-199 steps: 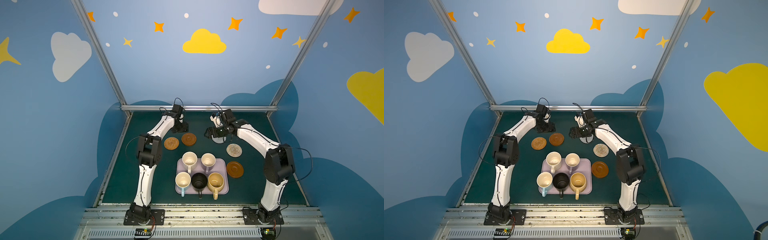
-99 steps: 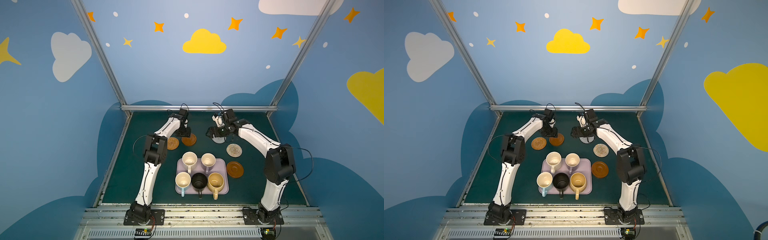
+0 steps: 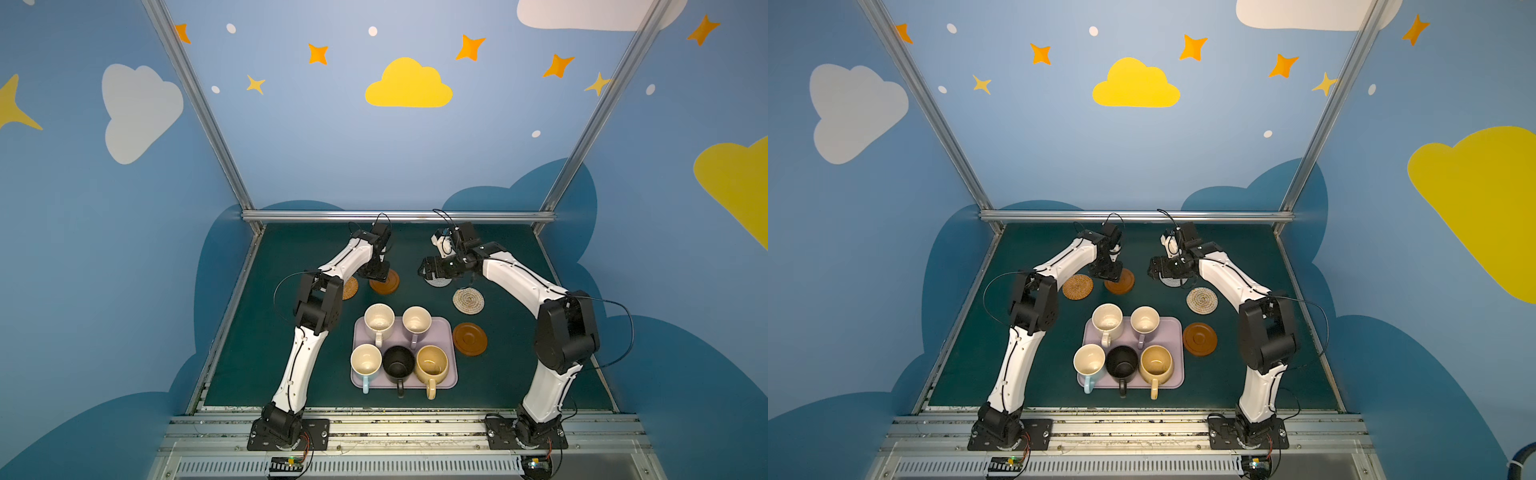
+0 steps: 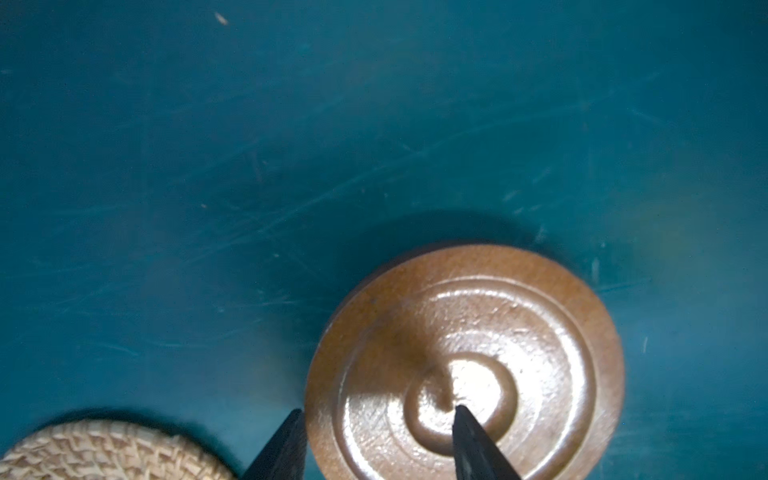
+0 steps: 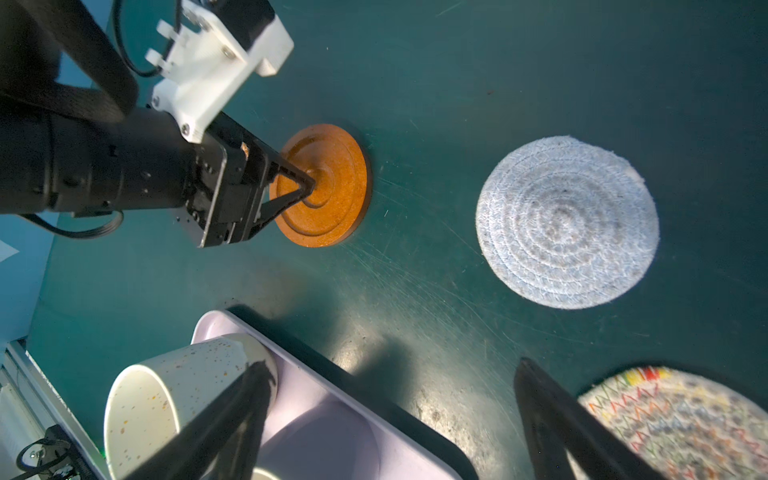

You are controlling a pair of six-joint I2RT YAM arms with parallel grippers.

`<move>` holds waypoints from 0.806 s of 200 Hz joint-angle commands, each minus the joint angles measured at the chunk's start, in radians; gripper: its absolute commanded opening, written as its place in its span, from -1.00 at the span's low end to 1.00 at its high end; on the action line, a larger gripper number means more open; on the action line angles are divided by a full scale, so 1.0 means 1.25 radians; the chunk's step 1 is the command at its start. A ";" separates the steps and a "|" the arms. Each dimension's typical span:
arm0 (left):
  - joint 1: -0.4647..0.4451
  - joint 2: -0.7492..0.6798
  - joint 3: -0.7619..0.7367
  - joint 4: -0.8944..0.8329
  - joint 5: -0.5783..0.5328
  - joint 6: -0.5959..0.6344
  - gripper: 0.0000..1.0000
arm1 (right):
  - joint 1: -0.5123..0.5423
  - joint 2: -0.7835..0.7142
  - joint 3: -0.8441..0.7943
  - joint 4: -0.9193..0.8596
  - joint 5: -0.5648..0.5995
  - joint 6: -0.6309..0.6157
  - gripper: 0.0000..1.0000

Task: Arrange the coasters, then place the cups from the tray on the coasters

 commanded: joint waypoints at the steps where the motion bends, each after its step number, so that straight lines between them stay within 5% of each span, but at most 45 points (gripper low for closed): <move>1: -0.004 -0.017 -0.042 -0.030 -0.026 -0.010 0.10 | -0.005 -0.032 -0.014 0.011 0.007 0.011 0.83; 102: -0.010 -0.070 -0.155 0.005 -0.033 -0.044 0.09 | -0.012 -0.046 -0.047 0.040 -0.001 0.023 0.83; 161: -0.010 -0.075 -0.125 -0.029 -0.039 -0.061 0.06 | -0.014 -0.047 -0.054 0.045 -0.003 0.023 0.83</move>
